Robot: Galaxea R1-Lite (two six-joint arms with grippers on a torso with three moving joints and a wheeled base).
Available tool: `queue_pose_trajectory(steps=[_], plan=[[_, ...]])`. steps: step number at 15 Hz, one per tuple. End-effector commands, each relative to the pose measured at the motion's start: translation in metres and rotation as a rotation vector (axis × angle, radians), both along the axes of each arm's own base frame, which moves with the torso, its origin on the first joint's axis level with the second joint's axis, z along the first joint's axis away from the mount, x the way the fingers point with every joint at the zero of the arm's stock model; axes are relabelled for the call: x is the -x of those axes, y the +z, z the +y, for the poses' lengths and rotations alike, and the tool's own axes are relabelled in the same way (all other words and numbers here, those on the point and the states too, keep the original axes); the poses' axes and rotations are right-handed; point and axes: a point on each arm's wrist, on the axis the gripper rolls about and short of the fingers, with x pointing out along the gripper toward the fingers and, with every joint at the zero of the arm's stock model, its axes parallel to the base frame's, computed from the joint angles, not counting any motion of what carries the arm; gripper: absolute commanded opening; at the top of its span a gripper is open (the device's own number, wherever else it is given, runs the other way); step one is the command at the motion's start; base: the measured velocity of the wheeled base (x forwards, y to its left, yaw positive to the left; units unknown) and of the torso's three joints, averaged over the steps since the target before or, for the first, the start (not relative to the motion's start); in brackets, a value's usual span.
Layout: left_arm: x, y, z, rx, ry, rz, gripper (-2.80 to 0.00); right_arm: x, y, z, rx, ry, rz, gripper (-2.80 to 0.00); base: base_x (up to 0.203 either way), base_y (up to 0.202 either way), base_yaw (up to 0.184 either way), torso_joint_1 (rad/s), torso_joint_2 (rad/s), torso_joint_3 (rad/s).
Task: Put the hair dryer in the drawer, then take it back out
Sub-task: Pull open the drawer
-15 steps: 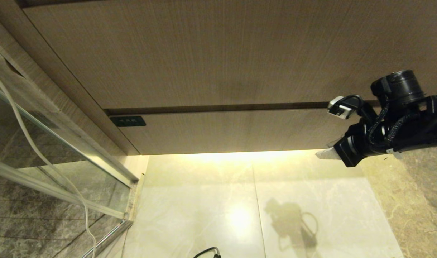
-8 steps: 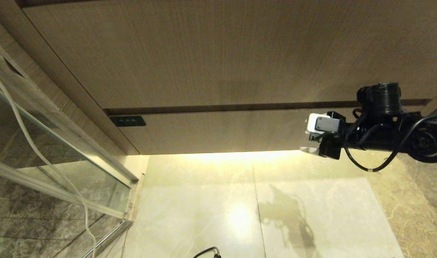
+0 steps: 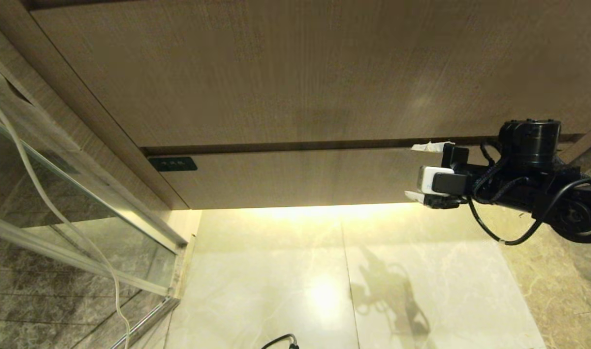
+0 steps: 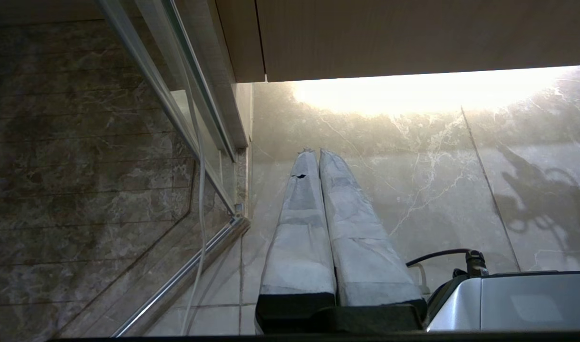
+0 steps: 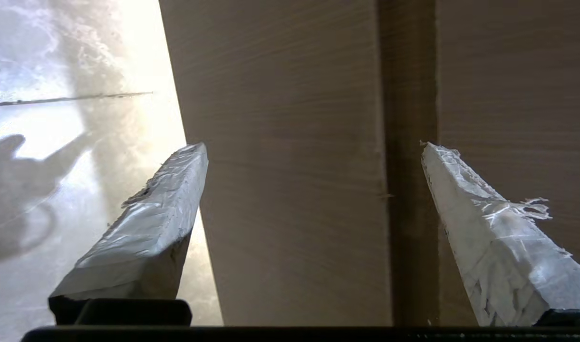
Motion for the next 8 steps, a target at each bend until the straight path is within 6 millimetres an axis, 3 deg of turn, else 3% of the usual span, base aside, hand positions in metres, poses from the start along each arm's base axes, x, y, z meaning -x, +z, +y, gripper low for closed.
queue_pose_trajectory(steps=[1,3,8], plan=[[0.0,0.0,0.0,0.0,0.0,0.002,-2.8,-0.004,-0.005,0.0,-0.001,-0.005,0.017,0.0,0.0,0.0,0.0,0.0,0.0,0.0],[0.0,0.0,0.0,0.0,0.0,0.002,-2.8,-0.009,-0.014,-0.002,-0.011,-0.032,0.072,0.0,0.0,0.0,0.0,0.0,0.0,0.0],[0.0,0.0,0.0,0.0,0.0,0.002,-2.8,-0.024,-0.011,-0.006,-0.017,-0.058,0.078,0.0,0.0,0.0,0.0,0.0,0.0,0.0]])
